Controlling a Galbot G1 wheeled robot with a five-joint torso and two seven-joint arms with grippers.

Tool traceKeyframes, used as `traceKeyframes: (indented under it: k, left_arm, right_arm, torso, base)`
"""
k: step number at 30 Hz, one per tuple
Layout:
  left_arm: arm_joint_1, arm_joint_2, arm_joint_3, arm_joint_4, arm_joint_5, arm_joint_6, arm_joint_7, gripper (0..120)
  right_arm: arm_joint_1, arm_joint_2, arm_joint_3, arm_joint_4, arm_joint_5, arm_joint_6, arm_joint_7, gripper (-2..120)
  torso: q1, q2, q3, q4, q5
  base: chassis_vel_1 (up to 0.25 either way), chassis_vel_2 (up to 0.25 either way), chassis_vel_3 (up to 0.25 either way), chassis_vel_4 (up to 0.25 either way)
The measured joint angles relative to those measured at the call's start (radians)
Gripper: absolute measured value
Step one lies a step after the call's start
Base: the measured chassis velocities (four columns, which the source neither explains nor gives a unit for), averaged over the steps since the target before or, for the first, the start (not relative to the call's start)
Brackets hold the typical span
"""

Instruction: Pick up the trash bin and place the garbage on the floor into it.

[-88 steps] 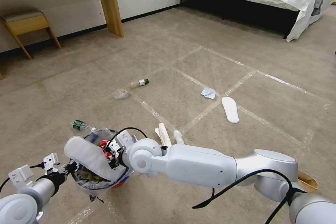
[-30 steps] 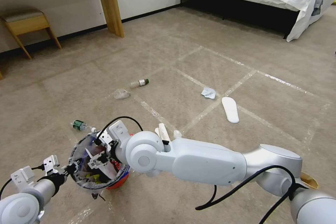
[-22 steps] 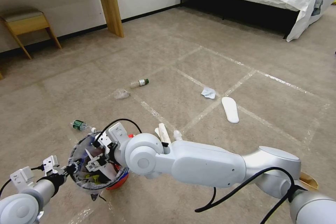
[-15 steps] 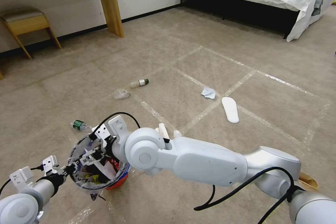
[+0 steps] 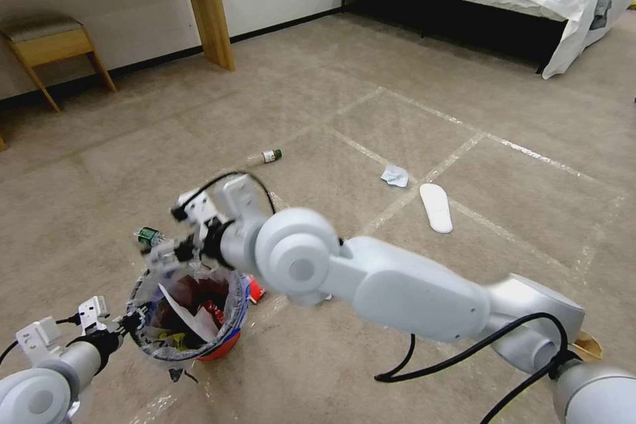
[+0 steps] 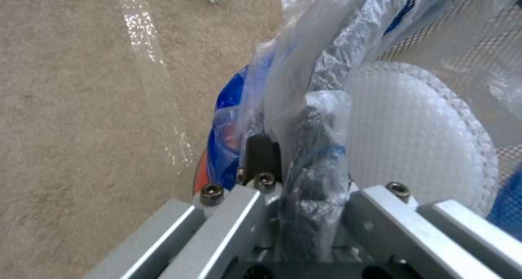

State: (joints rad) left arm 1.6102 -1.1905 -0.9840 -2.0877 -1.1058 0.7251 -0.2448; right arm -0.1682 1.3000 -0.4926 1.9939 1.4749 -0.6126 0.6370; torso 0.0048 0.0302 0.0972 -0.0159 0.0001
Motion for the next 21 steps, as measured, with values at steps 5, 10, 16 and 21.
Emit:
traceKeyframes:
  k: [5,10,16,21]
  left_arm:
    - [0.001,0.006,-0.007,-0.001,-0.003,0.0,-0.001,1]
    - [0.001,0.02,-0.02,0.001,-0.013,0.0,-0.005,1]
    - [-0.001,0.016,-0.022,0.008,-0.009,0.0,-0.005,1]
    - [-0.006,0.013,-0.022,0.01,-0.002,-0.003,-0.005,1]
  right_arm:
    - [-0.032,-0.056,0.102,0.017,-0.057,0.065,-0.08,100]
    - [-0.14,-0.202,0.236,0.077,-0.098,0.121,-0.145,100]
    - [-0.271,-0.312,0.337,0.111,-0.173,0.194,-0.203,100]
    - [-0.354,-0.353,0.424,0.118,-0.263,0.269,-0.26,100]
  torso:
    - [0.0,0.0,0.0,-0.0001,0.0002]
    - [0.0,0.0,0.0,-0.0001,0.0003]
    - [0.0,0.0,0.0,-0.0002,0.0003]
    - [0.0,0.0,0.0,0.0,0.0002]
  base:
    - [0.0,0.0,0.0,0.0]
    - [0.0,0.0,0.0,0.0]
    - [0.0,0.0,0.0,0.0]
    - [0.0,0.0,0.0,0.0]
